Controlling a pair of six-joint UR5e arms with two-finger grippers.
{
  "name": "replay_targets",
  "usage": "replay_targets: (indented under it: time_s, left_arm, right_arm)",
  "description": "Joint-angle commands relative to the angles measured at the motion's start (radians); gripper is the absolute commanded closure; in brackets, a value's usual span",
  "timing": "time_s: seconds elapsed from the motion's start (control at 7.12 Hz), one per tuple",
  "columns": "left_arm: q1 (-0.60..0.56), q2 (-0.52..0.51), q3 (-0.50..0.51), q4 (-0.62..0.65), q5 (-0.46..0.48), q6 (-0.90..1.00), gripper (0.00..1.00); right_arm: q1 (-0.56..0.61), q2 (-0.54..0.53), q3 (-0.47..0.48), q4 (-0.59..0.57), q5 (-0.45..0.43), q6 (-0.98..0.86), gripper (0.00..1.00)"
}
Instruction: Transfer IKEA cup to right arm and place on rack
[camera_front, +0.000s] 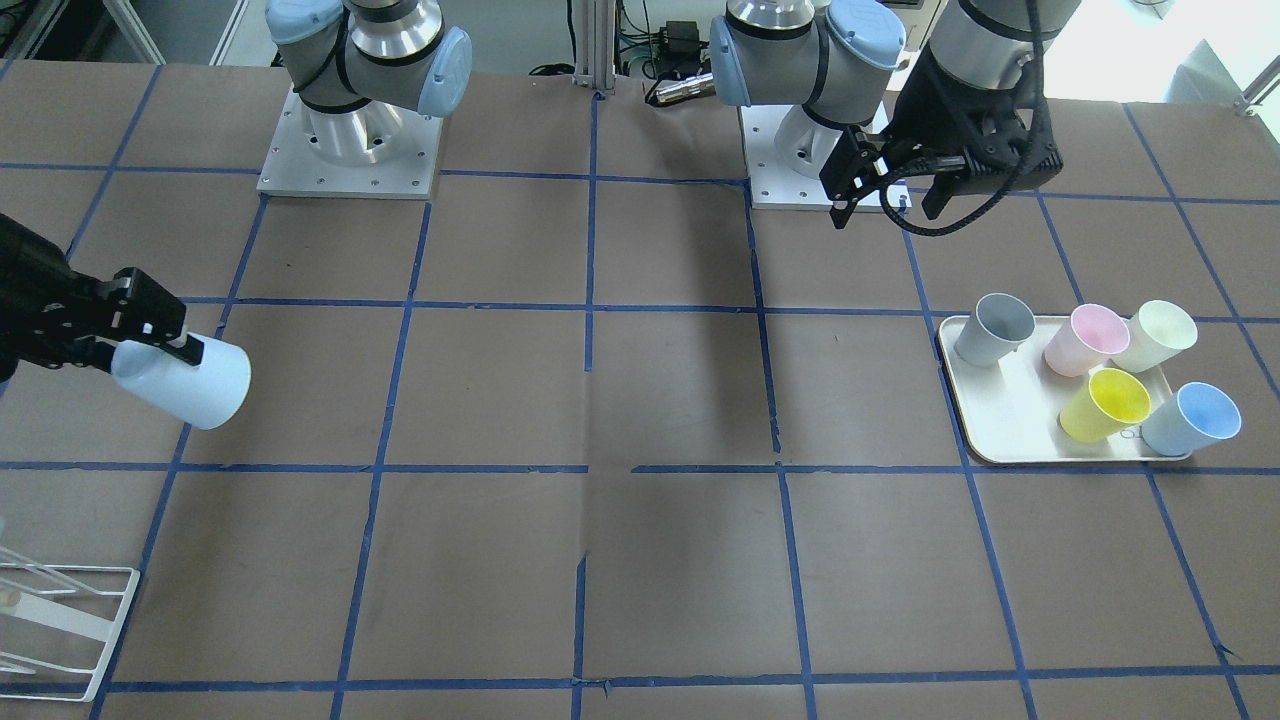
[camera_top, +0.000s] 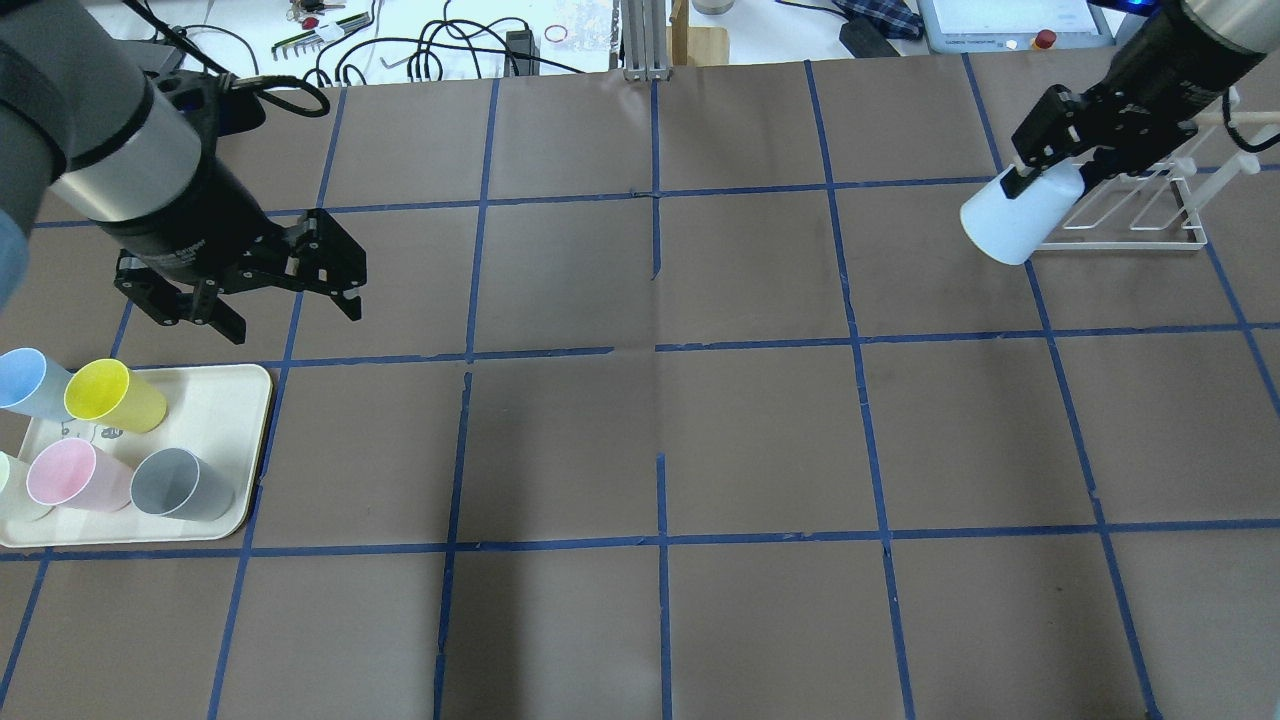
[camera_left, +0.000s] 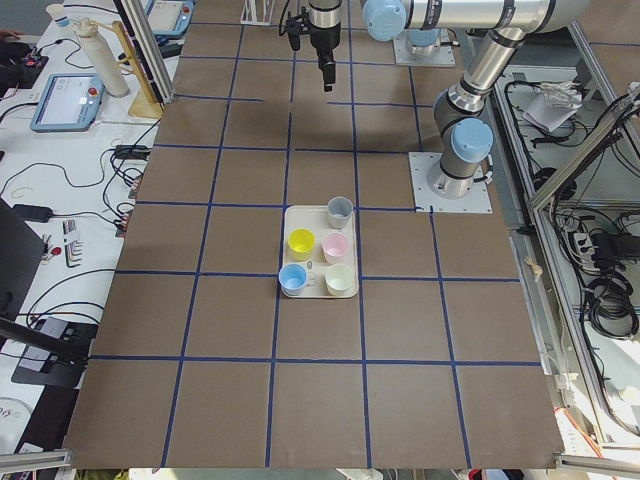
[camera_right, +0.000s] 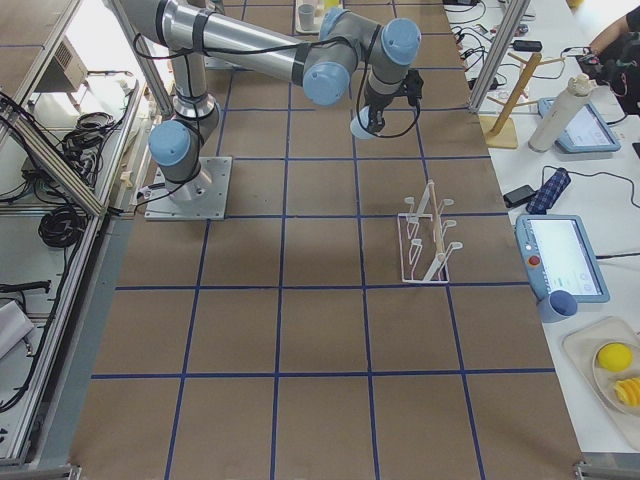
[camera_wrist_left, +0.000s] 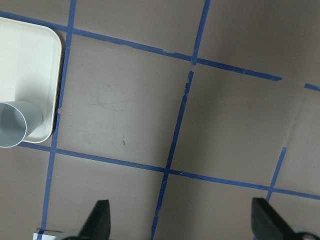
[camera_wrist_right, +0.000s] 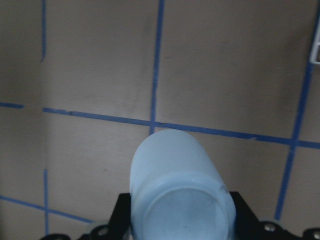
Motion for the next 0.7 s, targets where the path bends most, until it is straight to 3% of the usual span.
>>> replay_targets:
  time_s: [0.0, 0.28, 0.56]
  left_arm:
    - [-0.039, 0.002, -0.044, 0.080, 0.017, 0.105, 0.00]
    - [-0.025, 0.010, -0.036, 0.071, 0.012, 0.141, 0.00]
    - [-0.025, 0.011, -0.035, 0.068, 0.011, 0.141, 0.00]
  right_arm:
    - [-0.063, 0.021, 0.001, -0.205, -0.148, -0.005, 0.56]
    - [-0.082, 0.078, 0.001, -0.339, -0.157, -0.003, 0.56]
    - [-0.082, 0.107, 0.001, -0.384, -0.156, -0.005, 0.56]
